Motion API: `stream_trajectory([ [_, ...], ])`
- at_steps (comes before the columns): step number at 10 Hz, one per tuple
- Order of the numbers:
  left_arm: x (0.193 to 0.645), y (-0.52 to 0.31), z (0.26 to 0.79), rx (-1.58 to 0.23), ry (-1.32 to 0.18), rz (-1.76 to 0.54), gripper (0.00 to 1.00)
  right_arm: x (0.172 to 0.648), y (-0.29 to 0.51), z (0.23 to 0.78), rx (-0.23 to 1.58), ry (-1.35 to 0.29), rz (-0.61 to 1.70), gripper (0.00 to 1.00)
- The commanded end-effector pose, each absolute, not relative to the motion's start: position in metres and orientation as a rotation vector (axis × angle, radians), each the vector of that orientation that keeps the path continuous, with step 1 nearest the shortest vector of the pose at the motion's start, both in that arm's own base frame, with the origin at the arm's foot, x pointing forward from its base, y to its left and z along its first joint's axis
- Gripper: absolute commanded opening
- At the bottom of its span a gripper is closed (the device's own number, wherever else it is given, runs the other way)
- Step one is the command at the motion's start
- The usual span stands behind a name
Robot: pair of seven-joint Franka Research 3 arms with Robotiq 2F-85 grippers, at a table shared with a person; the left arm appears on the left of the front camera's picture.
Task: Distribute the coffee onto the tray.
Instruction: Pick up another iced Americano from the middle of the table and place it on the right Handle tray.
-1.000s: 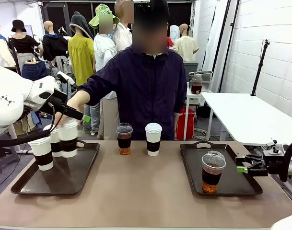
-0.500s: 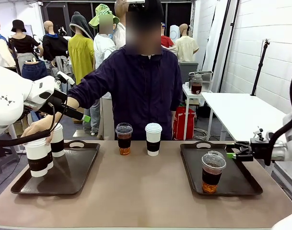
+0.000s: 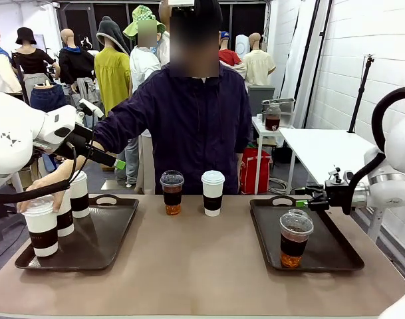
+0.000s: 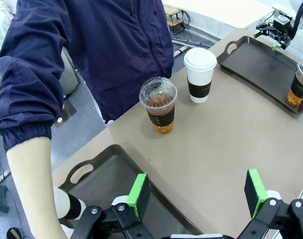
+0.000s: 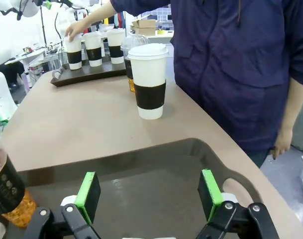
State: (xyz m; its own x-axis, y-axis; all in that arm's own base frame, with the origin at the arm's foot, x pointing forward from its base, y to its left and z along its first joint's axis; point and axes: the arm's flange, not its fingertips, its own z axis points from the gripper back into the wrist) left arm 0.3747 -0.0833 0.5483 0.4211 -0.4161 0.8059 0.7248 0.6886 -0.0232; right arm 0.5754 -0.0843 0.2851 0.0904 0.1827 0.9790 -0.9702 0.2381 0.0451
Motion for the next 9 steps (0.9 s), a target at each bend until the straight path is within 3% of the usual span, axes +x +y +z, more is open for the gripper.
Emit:
stream_trajectory([
  [1,0.3751,-0.0816,0.5477,-0.409,-0.872,-0.737,1.0,0.5851,-0.0798,0.288,0.945,-1.105,1.041,1.0],
  [9,0.3751,-0.0816,0.5477,-0.409,-0.872,-0.737,1.0,0.5804,-0.0807,0.2878,0.941,-1.112,1.068,1.0],
])
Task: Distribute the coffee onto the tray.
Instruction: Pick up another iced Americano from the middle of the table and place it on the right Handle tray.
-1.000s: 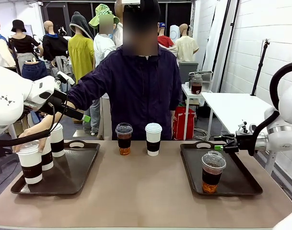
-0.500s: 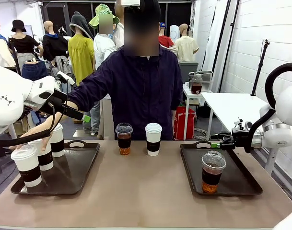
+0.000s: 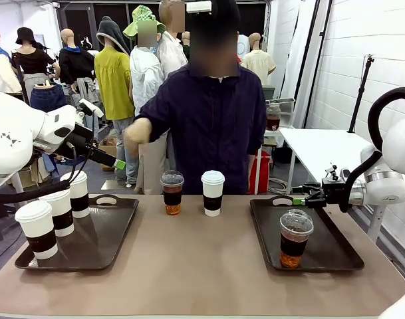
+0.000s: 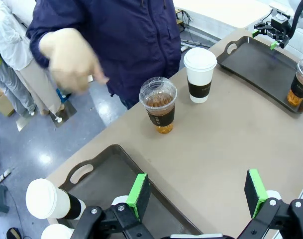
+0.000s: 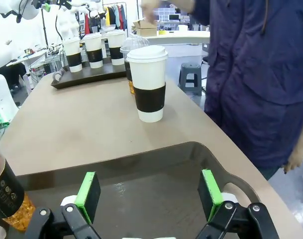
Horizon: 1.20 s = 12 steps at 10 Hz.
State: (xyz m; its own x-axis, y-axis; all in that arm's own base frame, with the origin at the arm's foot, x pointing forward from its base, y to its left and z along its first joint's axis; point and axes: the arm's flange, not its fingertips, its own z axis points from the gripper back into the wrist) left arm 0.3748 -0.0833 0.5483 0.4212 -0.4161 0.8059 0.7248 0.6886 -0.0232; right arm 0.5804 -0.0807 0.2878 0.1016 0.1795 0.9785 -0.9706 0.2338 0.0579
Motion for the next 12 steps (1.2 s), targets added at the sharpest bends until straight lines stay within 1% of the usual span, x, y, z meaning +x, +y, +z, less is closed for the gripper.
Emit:
stream_trajectory([
  [1,0.375,-0.082,0.548,-0.409,-0.872,-0.737,1.0,0.592,-0.066,0.291,0.973,-1.116,1.1,1.0],
  [4,0.375,-0.082,0.548,-0.409,-0.872,-0.737,1.0,0.624,-0.021,0.282,1.087,-1.065,1.129,1.0],
  [7,0.375,-0.082,0.548,-0.409,-0.872,-0.737,1.0,0.647,0.021,0.266,1.159,-1.017,1.16,1.0],
  [9,0.375,-0.082,0.548,-0.409,-0.872,-0.737,1.0,0.655,0.035,0.264,1.168,-1.068,1.114,1.0],
  [12,0.375,-0.082,0.548,-0.409,-0.872,-0.737,1.0,0.657,0.045,0.263,1.175,-1.075,1.135,1.0],
])
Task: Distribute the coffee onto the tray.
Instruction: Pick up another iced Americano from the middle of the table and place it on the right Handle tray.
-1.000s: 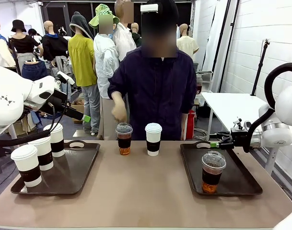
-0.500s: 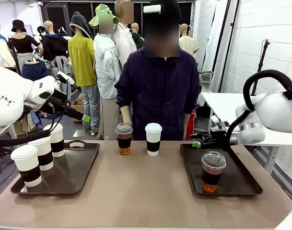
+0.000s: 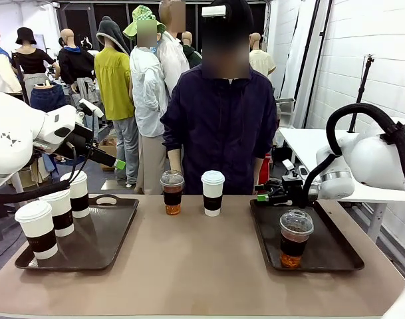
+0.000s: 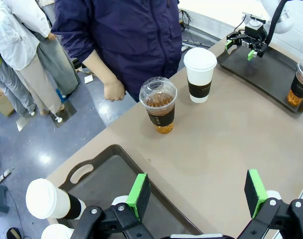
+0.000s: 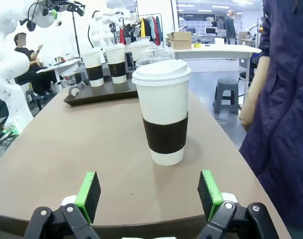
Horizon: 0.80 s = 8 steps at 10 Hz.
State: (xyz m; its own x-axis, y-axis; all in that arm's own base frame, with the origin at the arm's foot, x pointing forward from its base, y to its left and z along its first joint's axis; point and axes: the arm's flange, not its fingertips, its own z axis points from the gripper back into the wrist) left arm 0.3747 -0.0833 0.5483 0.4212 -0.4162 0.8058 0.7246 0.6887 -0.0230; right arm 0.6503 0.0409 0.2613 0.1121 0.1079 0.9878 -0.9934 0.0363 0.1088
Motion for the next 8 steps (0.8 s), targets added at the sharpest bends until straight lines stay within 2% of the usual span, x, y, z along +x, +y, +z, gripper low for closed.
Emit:
stream_trajectory([
  [1,0.3751,-0.0816,0.5477,-0.409,-0.872,-0.737,1.0,0.6563,0.0463,0.2621,1.177,-1.07,1.143,1.0],
  [8,0.3751,-0.0816,0.5477,-0.409,-0.872,-0.737,1.0,0.6502,0.0427,0.2612,1.16,-1.062,1.157,1.0],
])
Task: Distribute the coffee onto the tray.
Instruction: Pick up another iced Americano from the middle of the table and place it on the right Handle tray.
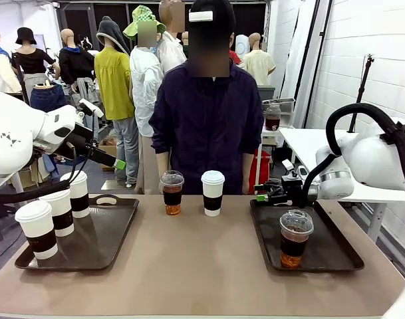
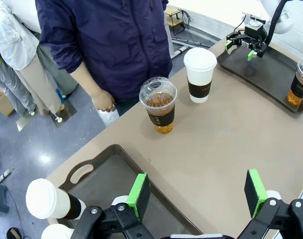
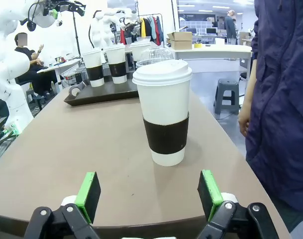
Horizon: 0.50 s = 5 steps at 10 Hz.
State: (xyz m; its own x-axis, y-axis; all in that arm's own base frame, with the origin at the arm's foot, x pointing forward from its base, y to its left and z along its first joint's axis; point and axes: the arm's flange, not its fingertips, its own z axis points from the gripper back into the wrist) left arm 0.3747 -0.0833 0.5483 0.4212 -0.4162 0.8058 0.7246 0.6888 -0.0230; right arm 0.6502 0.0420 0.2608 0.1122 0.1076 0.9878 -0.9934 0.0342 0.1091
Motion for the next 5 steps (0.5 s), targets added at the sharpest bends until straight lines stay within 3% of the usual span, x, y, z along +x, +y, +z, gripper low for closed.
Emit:
stream_trajectory([
  [1,0.3751,-0.0816,0.5477,-0.409,-0.872,-0.737,1.0,0.6502,0.0427,0.2612,1.16,-1.062,1.157,1.0],
  [5,0.3751,-0.0816,0.5477,-0.409,-0.872,-0.737,1.0,0.6502,0.0427,0.2612,1.16,-1.062,1.157,1.0],
])
